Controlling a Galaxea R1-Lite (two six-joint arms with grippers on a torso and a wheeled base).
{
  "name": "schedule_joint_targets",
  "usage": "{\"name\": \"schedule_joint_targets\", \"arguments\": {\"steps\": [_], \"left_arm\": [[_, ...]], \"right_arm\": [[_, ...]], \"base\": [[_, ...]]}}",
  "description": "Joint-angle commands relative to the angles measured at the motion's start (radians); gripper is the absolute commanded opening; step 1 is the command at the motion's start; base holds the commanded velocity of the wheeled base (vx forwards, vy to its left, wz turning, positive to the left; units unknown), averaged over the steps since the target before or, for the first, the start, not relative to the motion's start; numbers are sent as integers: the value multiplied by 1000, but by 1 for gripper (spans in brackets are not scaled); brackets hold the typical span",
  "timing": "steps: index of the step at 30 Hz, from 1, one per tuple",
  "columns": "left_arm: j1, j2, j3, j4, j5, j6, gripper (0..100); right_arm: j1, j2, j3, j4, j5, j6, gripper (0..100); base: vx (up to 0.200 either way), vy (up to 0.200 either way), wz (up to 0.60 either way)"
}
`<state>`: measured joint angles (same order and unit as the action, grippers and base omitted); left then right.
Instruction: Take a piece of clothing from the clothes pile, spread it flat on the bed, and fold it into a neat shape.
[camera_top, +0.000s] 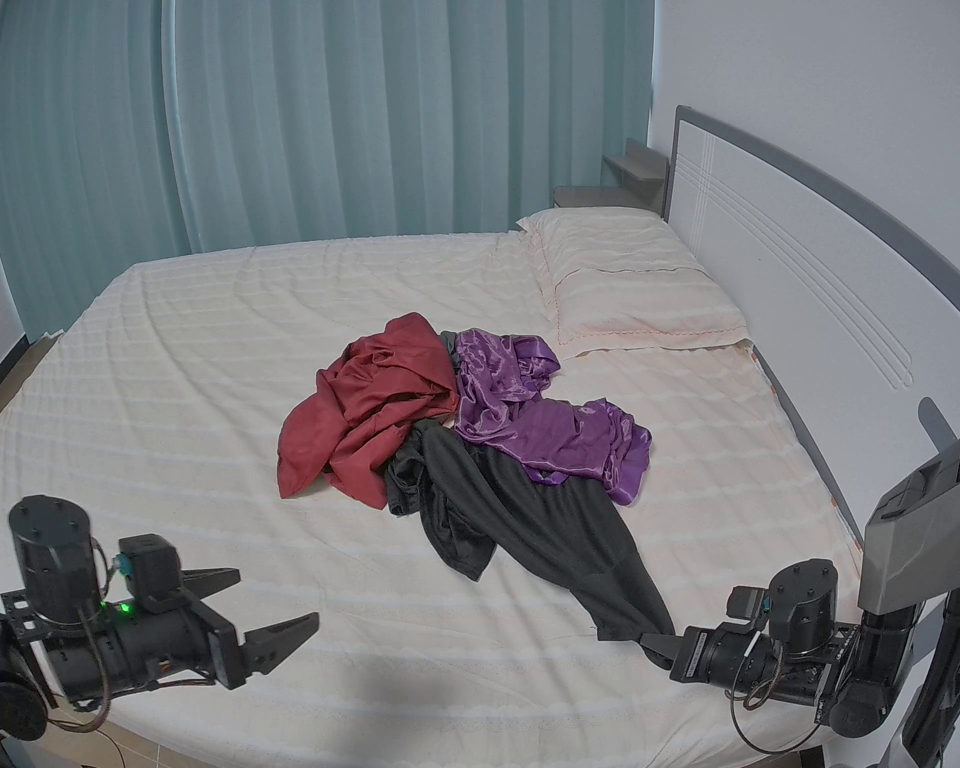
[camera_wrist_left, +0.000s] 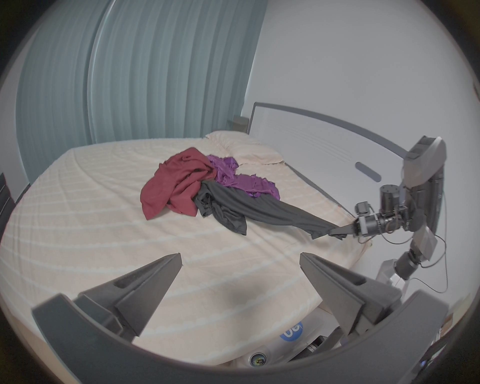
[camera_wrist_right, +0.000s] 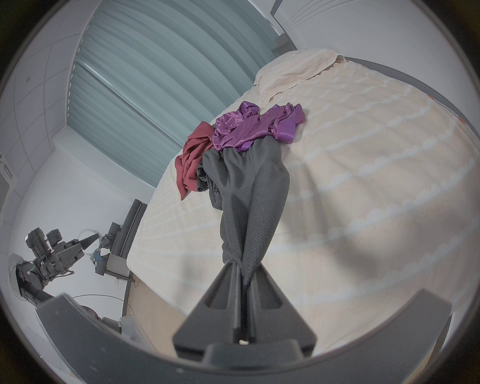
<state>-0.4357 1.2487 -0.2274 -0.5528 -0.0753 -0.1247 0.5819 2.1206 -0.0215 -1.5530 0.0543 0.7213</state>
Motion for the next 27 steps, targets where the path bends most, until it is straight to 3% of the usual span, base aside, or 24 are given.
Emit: {"name": "schedule_joint_targets", "arguments": {"steps": [1, 9, 14, 27], "left_arm": [[-107, 376, -59, -156, 126, -84, 100], [-167, 727, -197, -351, 216, -230, 100], [-169, 879, -299, -401, 270, -239, 100], [-150, 1163, -572, -403, 281, -240, 100]], "right_arm": [[-10, -1, 0, -12, 1, 3, 0], [-50, -2, -17, -12, 1, 3, 0], [-71, -11, -28, -12, 1, 4, 0], [-103, -51, -49, -12, 1, 4, 0]], "base": [[0, 0, 0], [0, 0, 0], [0, 0, 0], [0, 0, 0]]}}
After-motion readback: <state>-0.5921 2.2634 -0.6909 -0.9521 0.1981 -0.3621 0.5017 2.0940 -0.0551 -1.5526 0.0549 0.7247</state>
